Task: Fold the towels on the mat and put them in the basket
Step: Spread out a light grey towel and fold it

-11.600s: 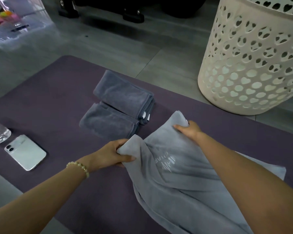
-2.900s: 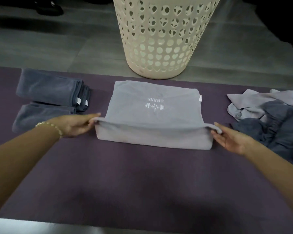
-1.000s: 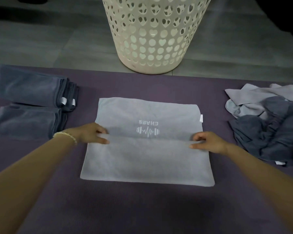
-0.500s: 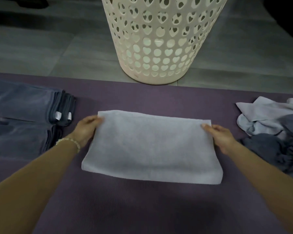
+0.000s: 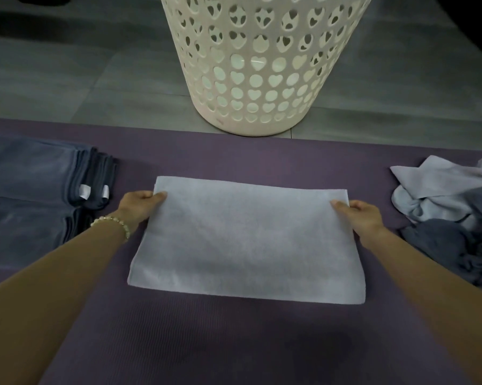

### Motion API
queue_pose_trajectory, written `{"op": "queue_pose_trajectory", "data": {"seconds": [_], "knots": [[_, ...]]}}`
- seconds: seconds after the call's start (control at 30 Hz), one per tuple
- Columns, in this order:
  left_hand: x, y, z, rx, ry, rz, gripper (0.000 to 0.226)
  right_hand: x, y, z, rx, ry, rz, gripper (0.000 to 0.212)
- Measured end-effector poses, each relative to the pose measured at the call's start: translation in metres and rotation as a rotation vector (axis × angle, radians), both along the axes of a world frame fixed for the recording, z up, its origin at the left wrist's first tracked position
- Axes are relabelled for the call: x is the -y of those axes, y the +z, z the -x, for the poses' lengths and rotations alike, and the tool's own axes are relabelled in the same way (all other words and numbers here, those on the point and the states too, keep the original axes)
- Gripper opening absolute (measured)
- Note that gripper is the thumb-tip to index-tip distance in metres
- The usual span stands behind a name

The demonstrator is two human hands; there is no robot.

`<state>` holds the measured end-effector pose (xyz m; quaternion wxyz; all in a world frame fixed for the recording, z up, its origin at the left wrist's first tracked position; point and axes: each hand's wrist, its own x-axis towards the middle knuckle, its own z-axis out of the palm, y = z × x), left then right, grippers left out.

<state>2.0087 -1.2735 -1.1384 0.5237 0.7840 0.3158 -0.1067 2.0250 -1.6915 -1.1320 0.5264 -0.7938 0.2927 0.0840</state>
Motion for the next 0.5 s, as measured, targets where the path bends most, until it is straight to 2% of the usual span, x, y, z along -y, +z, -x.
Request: {"op": "queue_pose_trajectory", "data": {"seconds": [0.13, 0.27, 0.37, 0.43, 0.5], "knots": [[-0.008, 0.014, 0.015, -0.167, -0.143, 0.047, 0.046, 0.011, 0.012, 0.014, -0.136, 0.162, 0.036, 0.035], [-0.016, 0.029, 0.053, -0.405, -0.456, 0.097, 0.041, 0.026, 0.020, 0.051, -0.332, 0.317, -0.114, 0.058], [-0.020, 0.028, 0.080, -0.456, -0.461, 0.259, 0.041, 0.034, 0.015, 0.084, -0.392, 0.381, -0.184, 0.082], [-0.019, 0.023, 0.096, -0.345, -0.406, 0.226, 0.036, 0.034, 0.011, 0.102, -0.330, 0.359, -0.179, 0.073], [-0.014, 0.019, 0.108, -0.157, -0.320, 0.147, 0.030, 0.029, 0.008, 0.113, -0.175, 0.272, -0.107, 0.046]]}}
